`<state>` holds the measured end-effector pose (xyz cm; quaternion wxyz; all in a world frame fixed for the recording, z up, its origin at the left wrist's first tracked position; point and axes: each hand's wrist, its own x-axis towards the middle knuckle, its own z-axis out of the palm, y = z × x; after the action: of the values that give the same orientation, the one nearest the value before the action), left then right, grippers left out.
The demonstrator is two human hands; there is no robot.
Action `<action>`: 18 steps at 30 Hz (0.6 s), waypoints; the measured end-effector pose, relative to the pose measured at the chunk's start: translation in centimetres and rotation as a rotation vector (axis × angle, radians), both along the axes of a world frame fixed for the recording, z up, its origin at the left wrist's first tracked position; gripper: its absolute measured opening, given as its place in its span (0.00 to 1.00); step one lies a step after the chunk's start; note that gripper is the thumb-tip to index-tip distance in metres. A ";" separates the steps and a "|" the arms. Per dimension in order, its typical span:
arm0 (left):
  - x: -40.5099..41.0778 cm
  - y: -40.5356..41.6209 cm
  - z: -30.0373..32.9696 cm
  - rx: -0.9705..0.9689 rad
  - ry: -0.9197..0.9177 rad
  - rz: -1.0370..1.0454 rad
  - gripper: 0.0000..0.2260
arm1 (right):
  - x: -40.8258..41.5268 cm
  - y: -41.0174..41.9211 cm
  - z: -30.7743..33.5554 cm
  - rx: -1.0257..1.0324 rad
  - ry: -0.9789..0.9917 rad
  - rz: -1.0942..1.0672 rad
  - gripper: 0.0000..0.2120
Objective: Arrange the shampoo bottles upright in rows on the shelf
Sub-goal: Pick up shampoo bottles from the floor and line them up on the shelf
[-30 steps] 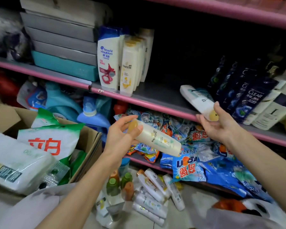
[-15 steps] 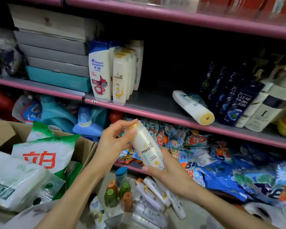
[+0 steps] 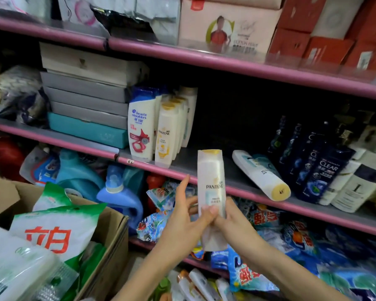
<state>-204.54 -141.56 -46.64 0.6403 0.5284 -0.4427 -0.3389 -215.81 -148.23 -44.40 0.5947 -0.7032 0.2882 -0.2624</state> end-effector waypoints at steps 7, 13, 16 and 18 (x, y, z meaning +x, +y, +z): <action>2.0 -2.3 1.2 0.017 -0.194 -0.010 0.23 | 3.9 -4.3 2.3 0.165 -0.254 -0.130 0.20; 3.8 -6.2 2.6 0.069 -0.366 0.367 0.15 | 7.2 -7.7 4.0 -0.036 -0.063 0.005 0.23; 5.2 -8.1 2.2 0.171 -0.312 0.359 0.22 | 8.5 -10.8 5.7 0.024 -0.134 0.010 0.25; 5.5 -9.3 2.1 0.206 -0.234 0.313 0.24 | 10.1 -14.2 6.3 0.033 -0.270 -0.267 0.23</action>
<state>-198.99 -150.88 -44.51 0.5718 0.6892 -0.3897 -0.2151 -205.73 -162.44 -38.06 0.5993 -0.6074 0.3008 -0.4259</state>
